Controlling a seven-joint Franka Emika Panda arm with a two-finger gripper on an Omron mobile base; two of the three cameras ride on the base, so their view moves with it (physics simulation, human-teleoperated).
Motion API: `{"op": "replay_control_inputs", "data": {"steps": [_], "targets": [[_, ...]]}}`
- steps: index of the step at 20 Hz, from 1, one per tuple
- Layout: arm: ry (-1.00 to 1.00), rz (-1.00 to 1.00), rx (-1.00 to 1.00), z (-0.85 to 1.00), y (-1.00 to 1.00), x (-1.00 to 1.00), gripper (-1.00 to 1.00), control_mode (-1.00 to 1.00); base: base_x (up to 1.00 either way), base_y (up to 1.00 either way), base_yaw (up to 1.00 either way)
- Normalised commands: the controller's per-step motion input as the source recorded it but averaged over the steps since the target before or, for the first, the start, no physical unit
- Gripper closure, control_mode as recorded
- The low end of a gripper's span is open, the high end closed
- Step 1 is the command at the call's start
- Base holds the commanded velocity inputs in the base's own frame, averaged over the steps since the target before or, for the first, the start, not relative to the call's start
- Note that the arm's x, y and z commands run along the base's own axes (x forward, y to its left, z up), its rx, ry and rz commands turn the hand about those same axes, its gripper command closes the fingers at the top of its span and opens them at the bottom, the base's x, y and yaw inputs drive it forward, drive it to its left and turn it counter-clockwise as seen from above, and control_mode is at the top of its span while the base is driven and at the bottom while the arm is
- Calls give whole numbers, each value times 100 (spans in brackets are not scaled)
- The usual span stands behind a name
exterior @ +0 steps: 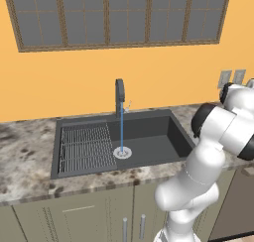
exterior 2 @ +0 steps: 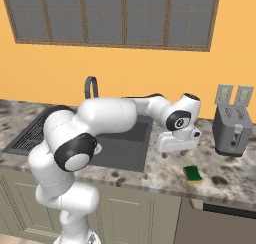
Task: Soak the sponge with water for a few seconds and then drop it inside the sink.
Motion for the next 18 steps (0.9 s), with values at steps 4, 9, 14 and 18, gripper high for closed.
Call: {"op": "replay_control_inputs", "data": {"steps": [4,9,14,18], "targets": [[0,-14,0,-27,-20,0,-100,-100,0,0,0],[0,-10,0,-31,-22,0,-100,-100,0,0,0],[0,-3,0,-19,-29,0,-100,-100,0,0,0],[0,-1,0,-7,-25,2,-100,-100,0,0,0]]}}
